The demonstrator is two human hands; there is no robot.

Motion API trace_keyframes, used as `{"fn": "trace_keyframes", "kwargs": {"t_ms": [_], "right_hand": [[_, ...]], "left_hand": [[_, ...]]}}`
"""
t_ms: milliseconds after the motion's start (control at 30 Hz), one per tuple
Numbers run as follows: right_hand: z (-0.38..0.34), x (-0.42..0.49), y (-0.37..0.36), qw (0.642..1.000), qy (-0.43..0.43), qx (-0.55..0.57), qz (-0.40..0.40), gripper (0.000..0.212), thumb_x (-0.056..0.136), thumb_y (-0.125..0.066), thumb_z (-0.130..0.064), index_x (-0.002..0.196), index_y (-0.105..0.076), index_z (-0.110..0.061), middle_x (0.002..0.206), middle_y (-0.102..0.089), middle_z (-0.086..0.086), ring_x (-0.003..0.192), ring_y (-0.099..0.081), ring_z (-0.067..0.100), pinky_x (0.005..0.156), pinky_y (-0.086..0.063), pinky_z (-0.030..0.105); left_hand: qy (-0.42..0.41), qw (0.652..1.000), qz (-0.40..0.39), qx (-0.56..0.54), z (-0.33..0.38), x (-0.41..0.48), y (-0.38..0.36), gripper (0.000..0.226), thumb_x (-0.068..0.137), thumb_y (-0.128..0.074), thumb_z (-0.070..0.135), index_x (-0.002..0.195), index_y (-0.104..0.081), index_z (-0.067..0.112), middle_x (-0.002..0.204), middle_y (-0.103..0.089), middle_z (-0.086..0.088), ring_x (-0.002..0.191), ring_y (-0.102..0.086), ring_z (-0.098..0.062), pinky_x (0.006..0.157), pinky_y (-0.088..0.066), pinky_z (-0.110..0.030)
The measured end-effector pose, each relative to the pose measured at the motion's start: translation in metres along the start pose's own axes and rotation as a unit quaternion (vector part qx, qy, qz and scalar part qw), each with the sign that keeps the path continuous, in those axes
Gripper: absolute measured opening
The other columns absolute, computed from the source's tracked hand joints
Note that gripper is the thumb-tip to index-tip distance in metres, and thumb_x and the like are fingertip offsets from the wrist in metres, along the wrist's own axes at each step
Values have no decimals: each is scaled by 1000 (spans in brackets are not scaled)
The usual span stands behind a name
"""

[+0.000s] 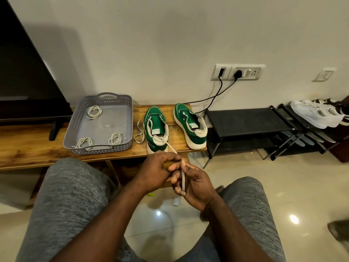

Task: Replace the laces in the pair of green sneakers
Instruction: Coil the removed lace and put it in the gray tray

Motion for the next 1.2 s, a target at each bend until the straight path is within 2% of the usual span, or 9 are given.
{"fn": "trace_keyframes", "kwargs": {"t_ms": [67,200,333,500,667,833,900,1033,1200], "right_hand": [[-2,-1,-1,1000,0,3,-9,43,107,-44,-32,102,-76,-5,78,-71,13,52,-63,19,42,-41,21],[-3,-1,-5,999,-14,4,-43,40,101,-54,-37,102,-76,-4,80,-73,14,55,-68,21,42,-43,21],[-4,-4,-10,998,-17,-11,-65,39,99,-59,-41,104,-75,-5,82,-74,14,56,-69,19,39,-37,17],[-8,-10,-10,996,-48,-65,-37,36,95,-67,-41,98,-76,-7,78,-73,12,46,-61,12,36,-30,13],[-6,-14,-10,993,-81,-86,-27,43,100,-59,-46,93,-76,-8,73,-71,11,43,-53,10,40,-24,18],[0,-16,-15,981,-123,-146,-40,53,87,-74,-63,81,-73,-10,63,-67,7,47,-60,12,39,-28,15],[5,-17,-16,977,-135,-164,-37,59,90,-67,-68,77,-71,-10,57,-62,6,46,-58,13,40,-29,16],[4,-16,-16,984,-116,-131,-42,64,104,-45,-60,73,-65,-8,50,-52,6,38,-47,12,40,-25,21],[-6,-10,-18,994,-73,-64,-57,67,106,-34,-61,73,-60,-10,52,-45,4,41,-35,11,42,-23,24]], "left_hand": [[-11,1000,10,16,-2,1,-1,54,81,-69,3,116,-75,43,115,-69,12,112,-61,-5,97,-55,-40],[-71,995,9,74,8,4,-2,59,84,-78,6,126,-70,47,124,-66,25,120,-50,-4,96,-45,-26],[-103,989,15,108,6,7,-2,34,85,-81,16,110,-78,39,108,-71,24,110,-55,-11,89,-54,-42],[-143,978,-16,151,14,7,-3,33,92,-72,28,123,-74,39,116,-72,21,112,-52,-8,90,-53,-40],[-121,982,-18,145,16,9,1,39,100,-61,22,131,-69,45,113,-66,19,113,-47,-3,90,-53,-38],[-110,983,-30,142,21,9,0,47,94,-70,25,131,-64,54,115,-55,14,112,-49,-1,88,-54,-30],[-96,987,-32,127,22,7,0,44,93,-71,22,126,-65,51,115,-56,14,109,-54,-1,88,-56,-30],[-72,994,-30,77,22,7,3,27,93,-64,13,102,-66,39,102,-61,17,96,-61,0,84,-57,-37],[-68,993,-56,83,12,5,-3,26,94,-68,22,93,-65,48,90,-71,20,87,-67,-1,77,-58,-38]]}}
Point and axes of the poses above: each hand's wrist, its own x-axis towards the middle knuckle, its own y-axis out of the back of the hand, z = x × y, the point moved 5 cm from there along x, towards the middle knuckle
